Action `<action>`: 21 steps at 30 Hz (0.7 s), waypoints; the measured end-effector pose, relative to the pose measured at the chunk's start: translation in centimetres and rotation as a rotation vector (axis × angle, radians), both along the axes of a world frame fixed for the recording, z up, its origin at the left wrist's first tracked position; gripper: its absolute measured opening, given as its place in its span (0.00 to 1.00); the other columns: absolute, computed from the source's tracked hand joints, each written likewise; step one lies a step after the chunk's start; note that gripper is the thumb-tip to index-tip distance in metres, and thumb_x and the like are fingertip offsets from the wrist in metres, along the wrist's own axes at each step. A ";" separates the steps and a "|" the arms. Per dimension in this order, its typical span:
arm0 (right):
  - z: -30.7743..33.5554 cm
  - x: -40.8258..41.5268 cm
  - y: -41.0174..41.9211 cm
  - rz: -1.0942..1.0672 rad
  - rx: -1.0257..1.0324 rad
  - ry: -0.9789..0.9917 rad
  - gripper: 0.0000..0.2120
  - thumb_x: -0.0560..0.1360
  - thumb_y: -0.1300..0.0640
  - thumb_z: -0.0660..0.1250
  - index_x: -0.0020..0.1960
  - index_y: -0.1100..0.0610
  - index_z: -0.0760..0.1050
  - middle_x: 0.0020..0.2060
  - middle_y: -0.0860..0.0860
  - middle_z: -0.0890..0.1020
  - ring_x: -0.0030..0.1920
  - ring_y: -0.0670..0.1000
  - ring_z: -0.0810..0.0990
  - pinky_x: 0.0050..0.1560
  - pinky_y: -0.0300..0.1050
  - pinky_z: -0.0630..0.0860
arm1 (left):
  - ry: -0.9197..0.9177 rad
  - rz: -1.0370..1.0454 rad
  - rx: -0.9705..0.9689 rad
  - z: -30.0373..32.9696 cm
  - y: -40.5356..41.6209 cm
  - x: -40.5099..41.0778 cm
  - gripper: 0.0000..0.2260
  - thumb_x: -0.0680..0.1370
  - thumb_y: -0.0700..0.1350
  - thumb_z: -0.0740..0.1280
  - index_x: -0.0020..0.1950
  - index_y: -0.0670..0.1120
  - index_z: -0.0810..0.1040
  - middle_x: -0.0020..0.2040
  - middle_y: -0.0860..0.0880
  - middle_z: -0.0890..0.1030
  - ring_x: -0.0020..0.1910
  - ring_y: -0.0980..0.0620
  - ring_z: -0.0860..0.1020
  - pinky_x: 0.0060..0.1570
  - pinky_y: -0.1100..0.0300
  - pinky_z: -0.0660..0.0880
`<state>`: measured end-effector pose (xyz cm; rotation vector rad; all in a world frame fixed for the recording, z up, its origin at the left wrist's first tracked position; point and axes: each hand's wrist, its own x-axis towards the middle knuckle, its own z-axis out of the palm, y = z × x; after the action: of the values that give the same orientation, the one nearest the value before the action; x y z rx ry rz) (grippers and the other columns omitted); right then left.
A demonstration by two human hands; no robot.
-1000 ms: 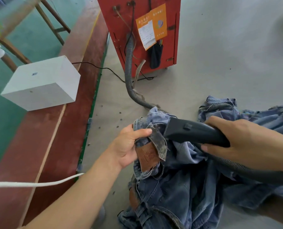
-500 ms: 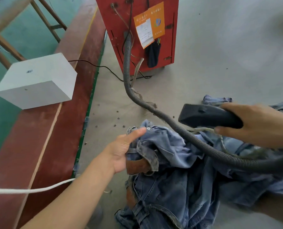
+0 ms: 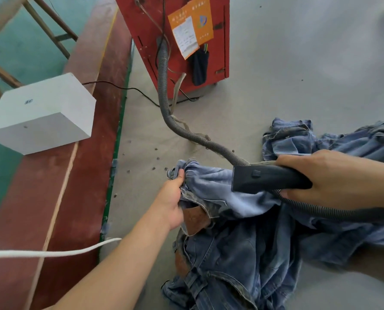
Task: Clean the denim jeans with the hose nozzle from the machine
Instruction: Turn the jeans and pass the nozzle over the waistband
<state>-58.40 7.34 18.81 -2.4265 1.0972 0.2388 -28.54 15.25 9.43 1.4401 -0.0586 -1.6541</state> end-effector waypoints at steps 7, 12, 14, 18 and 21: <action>0.3 -0.3 -0.3 -0.014 -0.009 -0.024 0.13 0.77 0.35 0.66 0.54 0.40 0.69 0.39 0.34 0.80 0.41 0.34 0.78 0.35 0.36 0.70 | -0.375 -0.260 -0.067 -1.4 -0.2 -0.7 0.08 0.72 0.45 0.79 0.48 0.45 0.86 0.49 0.40 0.87 0.49 0.41 0.85 0.45 0.54 0.83; -0.1 -0.5 -0.3 -0.016 0.012 -0.020 0.14 0.73 0.31 0.61 0.54 0.37 0.67 0.37 0.41 0.80 0.37 0.39 0.79 0.39 0.44 0.77 | -0.498 -0.207 -0.093 -0.8 -0.9 0.3 0.07 0.81 0.47 0.71 0.50 0.44 0.86 0.48 0.41 0.88 0.46 0.42 0.87 0.44 0.49 0.84; -0.3 -0.5 -0.2 -0.012 0.018 -0.031 0.17 0.71 0.30 0.59 0.54 0.36 0.67 0.38 0.40 0.79 0.40 0.37 0.78 0.38 0.43 0.75 | -0.337 -0.129 -0.109 0.2 -1.0 0.4 0.12 0.82 0.49 0.69 0.50 0.42 0.87 0.51 0.37 0.87 0.48 0.39 0.87 0.41 0.50 0.84; -0.2 -0.4 0.1 -0.022 0.019 -0.044 0.19 0.71 0.29 0.59 0.56 0.38 0.68 0.38 0.39 0.78 0.43 0.33 0.77 0.35 0.39 0.70 | -0.162 -0.094 -0.126 1.1 -0.8 -1.0 0.19 0.82 0.53 0.67 0.60 0.37 0.84 0.56 0.34 0.84 0.54 0.35 0.85 0.47 0.47 0.83; 0.0 0.6 0.4 -0.003 0.006 -0.052 0.17 0.72 0.30 0.59 0.55 0.39 0.68 0.37 0.40 0.78 0.42 0.36 0.77 0.37 0.39 0.70 | -0.128 -0.130 -0.126 1.3 -0.7 -2.3 0.20 0.82 0.54 0.67 0.63 0.38 0.83 0.58 0.35 0.84 0.56 0.35 0.84 0.50 0.46 0.83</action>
<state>-57.84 7.79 18.79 -2.4120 1.0765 0.1767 -30.86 14.56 10.74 1.4700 -0.3297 -1.6294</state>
